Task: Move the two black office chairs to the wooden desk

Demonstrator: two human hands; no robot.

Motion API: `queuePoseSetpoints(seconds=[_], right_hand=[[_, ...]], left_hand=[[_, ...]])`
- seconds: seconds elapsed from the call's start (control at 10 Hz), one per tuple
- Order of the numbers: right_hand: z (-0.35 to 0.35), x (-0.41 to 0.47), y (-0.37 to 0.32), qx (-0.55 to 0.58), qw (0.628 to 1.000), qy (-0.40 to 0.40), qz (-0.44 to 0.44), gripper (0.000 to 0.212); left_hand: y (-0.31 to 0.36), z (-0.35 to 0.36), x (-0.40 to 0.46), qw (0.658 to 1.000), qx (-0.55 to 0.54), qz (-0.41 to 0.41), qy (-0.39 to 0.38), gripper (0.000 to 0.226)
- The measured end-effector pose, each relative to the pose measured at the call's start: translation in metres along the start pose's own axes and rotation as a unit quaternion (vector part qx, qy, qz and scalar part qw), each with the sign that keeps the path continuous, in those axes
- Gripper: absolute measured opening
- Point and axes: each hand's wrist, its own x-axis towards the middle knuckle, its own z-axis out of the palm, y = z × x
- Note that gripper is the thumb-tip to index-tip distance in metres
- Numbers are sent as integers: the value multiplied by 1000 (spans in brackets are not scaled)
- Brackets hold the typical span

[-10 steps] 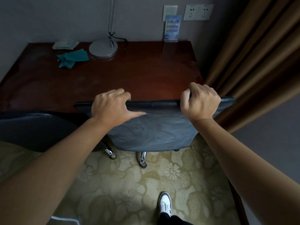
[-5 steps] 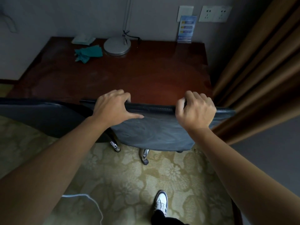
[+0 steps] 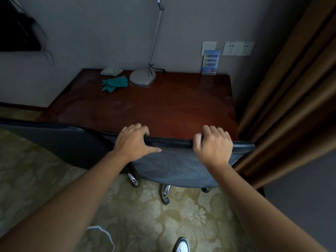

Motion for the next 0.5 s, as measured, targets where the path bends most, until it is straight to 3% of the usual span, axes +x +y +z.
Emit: queuePoseSetpoints(seconds=[0.2,0.4,0.5], right_hand=[[-5,1,-1,11,999,-36,19,23],[-16,11,-6,43,986,-142,72,27],[-25,28,-11,195,952,-165,168,30]], left_hand=[[1,-12,-12,990,-126,-16,-66,40],[19,-25,-12,968,-243,-65,11,23],[36,-44,-3,952,-292,-72,63,30]])
